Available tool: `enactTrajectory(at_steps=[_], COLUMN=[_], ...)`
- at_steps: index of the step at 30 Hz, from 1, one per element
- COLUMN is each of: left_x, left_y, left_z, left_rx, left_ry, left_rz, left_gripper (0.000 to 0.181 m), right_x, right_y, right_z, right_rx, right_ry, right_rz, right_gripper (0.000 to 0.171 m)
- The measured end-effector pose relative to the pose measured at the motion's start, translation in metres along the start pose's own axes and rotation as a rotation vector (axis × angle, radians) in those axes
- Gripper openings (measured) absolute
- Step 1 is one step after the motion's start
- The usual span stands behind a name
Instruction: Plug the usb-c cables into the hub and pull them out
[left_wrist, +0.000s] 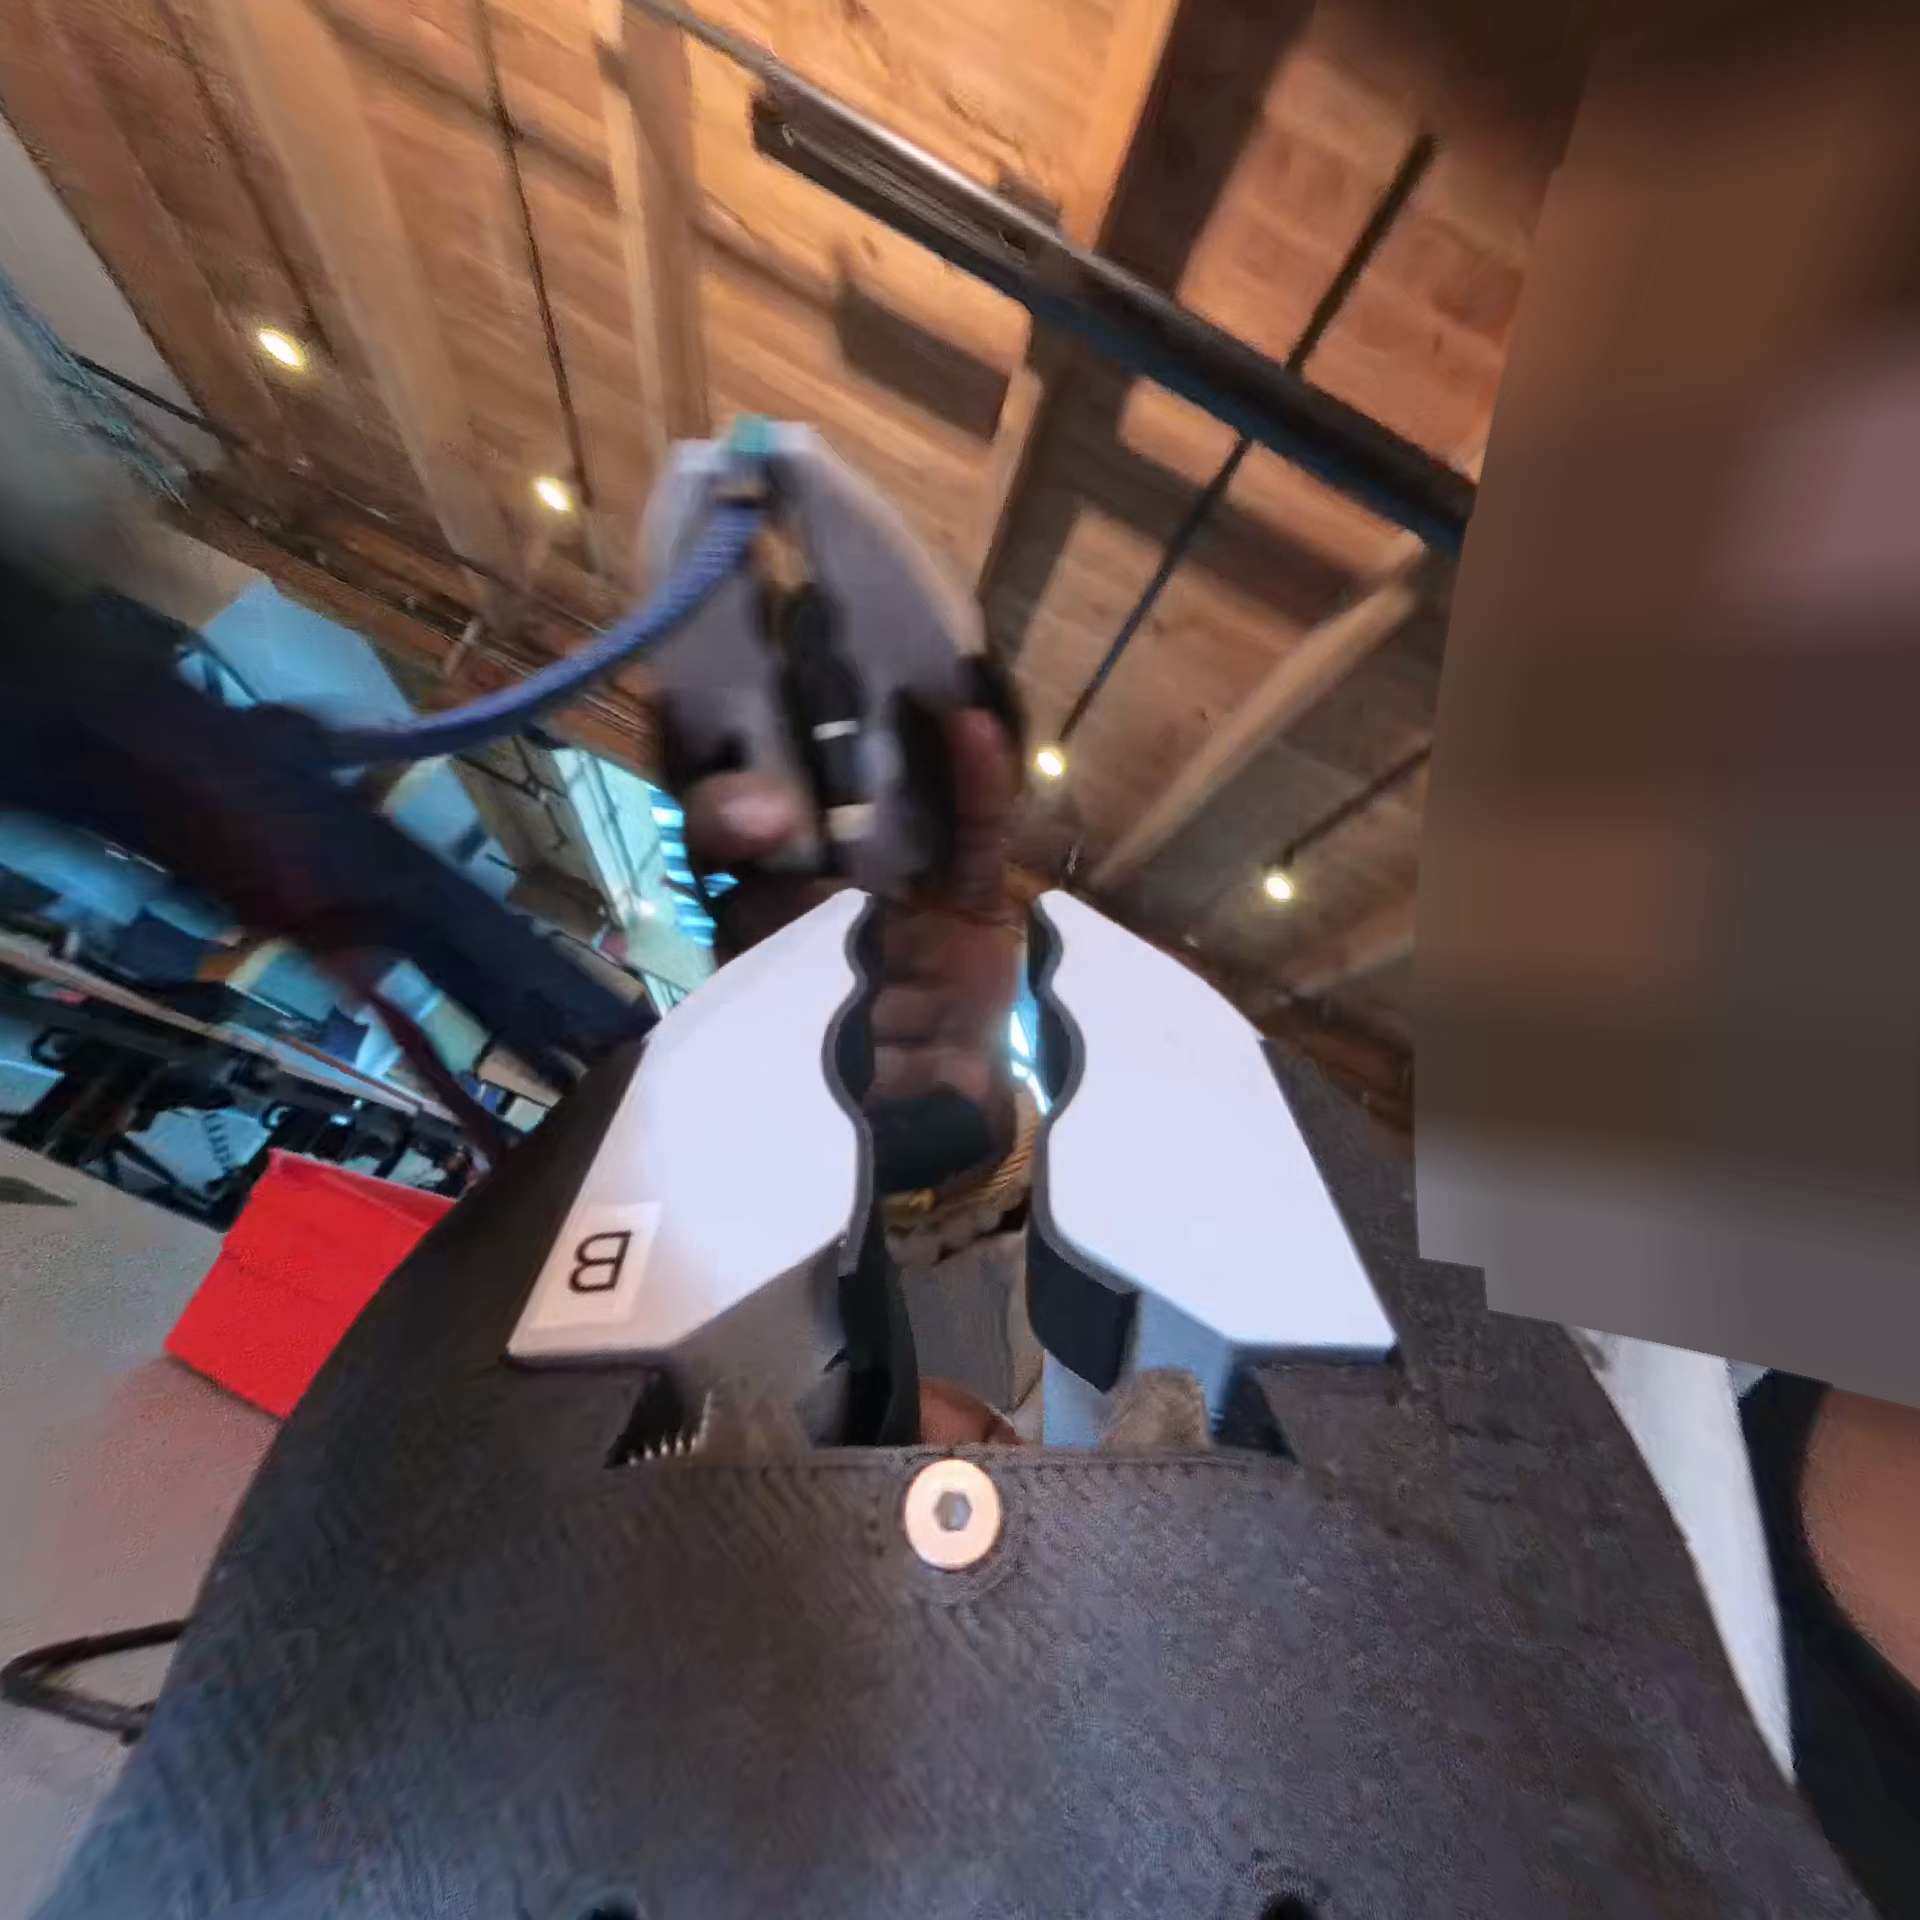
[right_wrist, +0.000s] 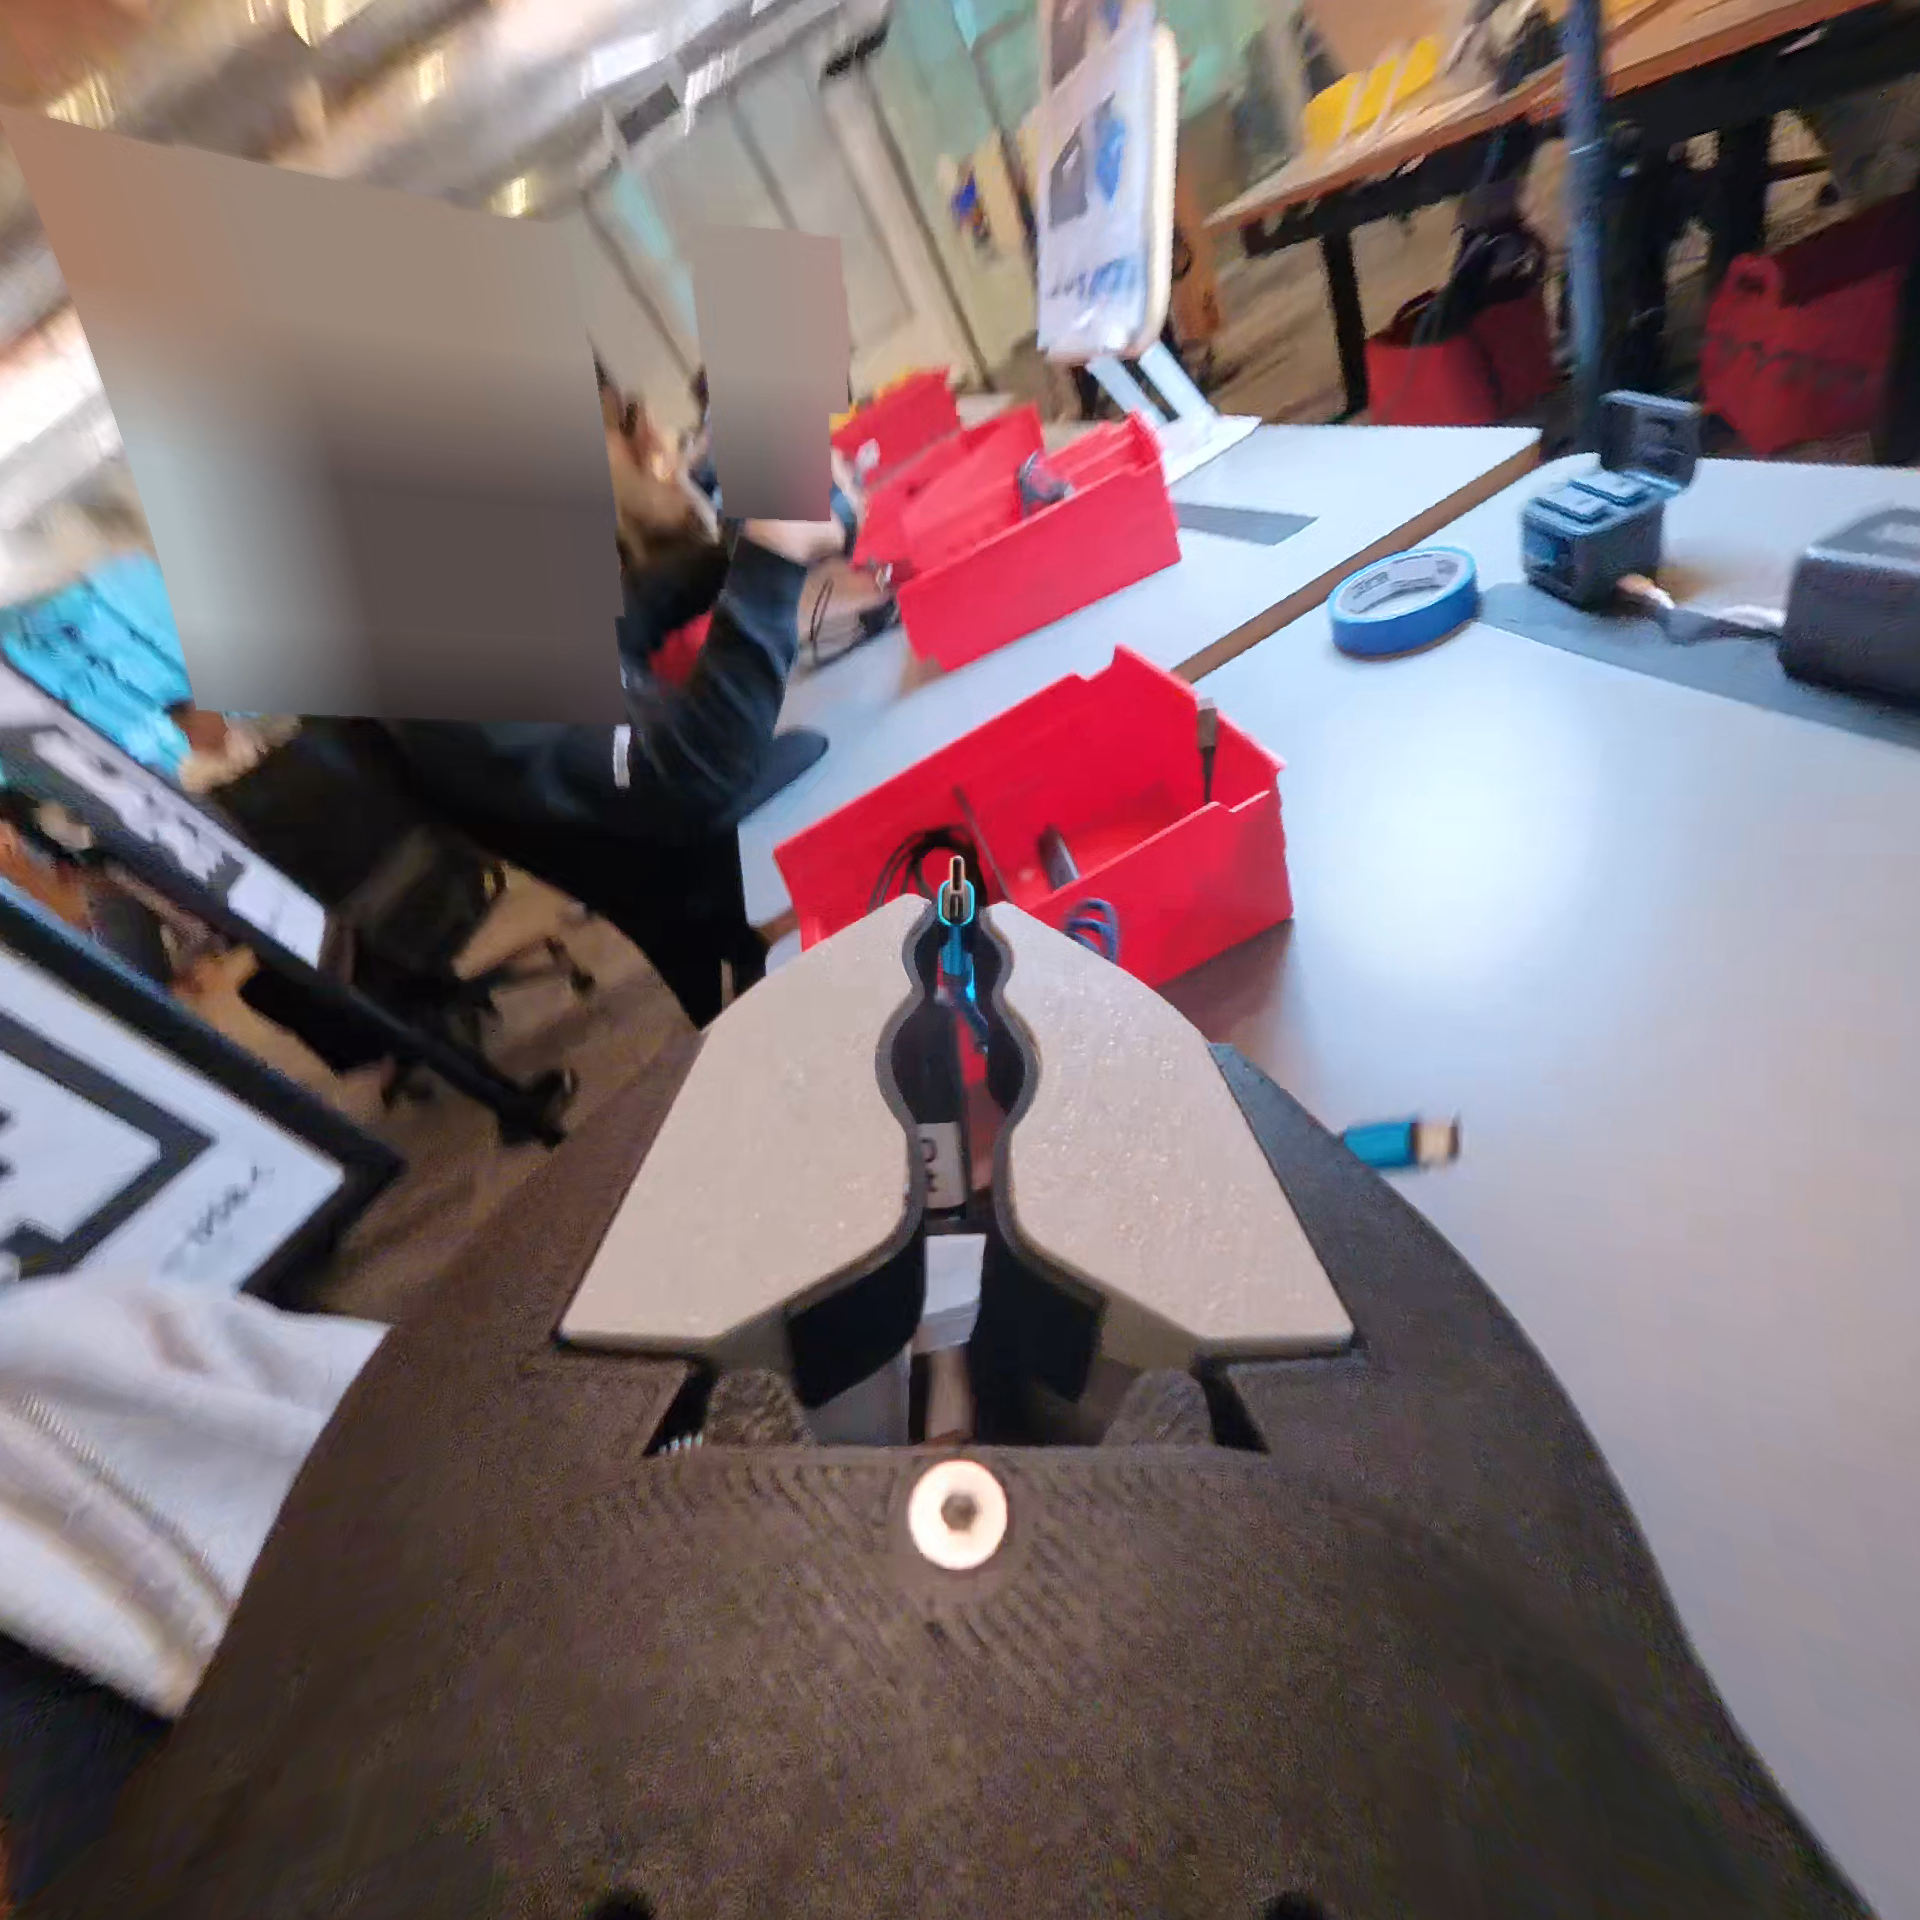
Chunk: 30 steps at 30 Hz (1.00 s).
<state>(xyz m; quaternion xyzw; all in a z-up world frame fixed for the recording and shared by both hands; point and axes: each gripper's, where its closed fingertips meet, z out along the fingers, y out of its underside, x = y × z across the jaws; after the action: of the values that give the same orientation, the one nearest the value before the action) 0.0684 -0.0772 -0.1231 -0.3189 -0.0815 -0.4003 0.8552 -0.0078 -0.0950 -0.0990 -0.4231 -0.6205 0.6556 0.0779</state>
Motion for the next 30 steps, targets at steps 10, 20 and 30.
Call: enactTrajectory(at_steps=[10,20,30], left_x=[0.026,0.046,0.028], left_y=[-0.034,-0.038,-0.020], left_z=[-0.006,-0.011,-0.015], left_rx=[0.137,-0.116,-0.322], left_ry=[0.008,0.003,-0.031], left_rz=[0.412,1.040,1.205], left_gripper=[0.027,0.069,0.055], right_x=[-0.090,-0.065,-0.046], right_y=[0.010,0.040,0.051], right_z=[0.011,-0.005,-0.019], right_rx=[-0.027,0.261,0.418], right_ry=[-0.307,-0.486,-0.459], right_rz=[0.076,0.719,0.875], right_gripper=[0.005,0.005,0.006])
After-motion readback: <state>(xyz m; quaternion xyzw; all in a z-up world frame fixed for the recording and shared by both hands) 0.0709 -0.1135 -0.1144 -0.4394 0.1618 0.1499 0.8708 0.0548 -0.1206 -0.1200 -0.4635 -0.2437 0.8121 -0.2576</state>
